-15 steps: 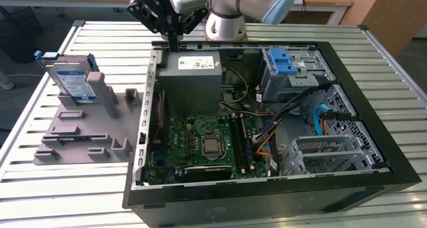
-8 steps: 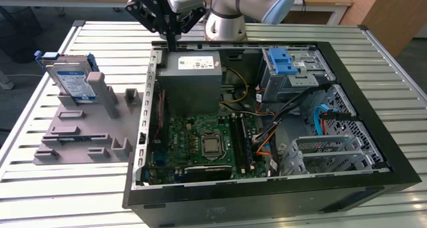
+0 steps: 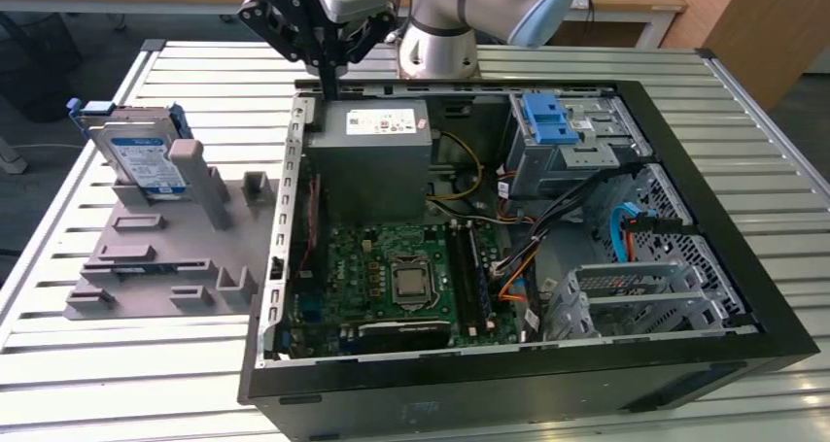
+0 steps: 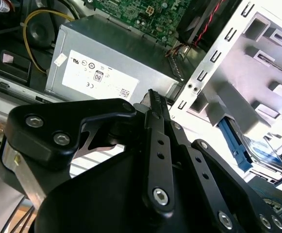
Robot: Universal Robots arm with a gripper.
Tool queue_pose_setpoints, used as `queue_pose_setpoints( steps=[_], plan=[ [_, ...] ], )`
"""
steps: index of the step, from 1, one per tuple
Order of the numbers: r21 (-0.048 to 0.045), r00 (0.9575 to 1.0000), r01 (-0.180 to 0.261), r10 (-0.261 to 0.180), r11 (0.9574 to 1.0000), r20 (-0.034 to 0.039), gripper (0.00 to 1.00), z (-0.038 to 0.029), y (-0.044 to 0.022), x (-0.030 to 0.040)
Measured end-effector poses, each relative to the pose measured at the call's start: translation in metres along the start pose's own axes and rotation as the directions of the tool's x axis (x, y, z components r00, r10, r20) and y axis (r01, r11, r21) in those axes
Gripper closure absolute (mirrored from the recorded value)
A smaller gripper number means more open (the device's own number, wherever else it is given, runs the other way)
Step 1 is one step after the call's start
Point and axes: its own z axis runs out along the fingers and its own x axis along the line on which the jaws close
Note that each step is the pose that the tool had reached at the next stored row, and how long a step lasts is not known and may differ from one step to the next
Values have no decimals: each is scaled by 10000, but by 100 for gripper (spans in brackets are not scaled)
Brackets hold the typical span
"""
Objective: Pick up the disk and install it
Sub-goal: 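Reach for the disk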
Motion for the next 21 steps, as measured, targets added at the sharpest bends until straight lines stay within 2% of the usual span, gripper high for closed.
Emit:
queue_pose_setpoints(
  steps=[21],
  plan=[
    [10, 10000, -1, 1, 10000, -24, 89, 1, 49, 159]
  ],
)
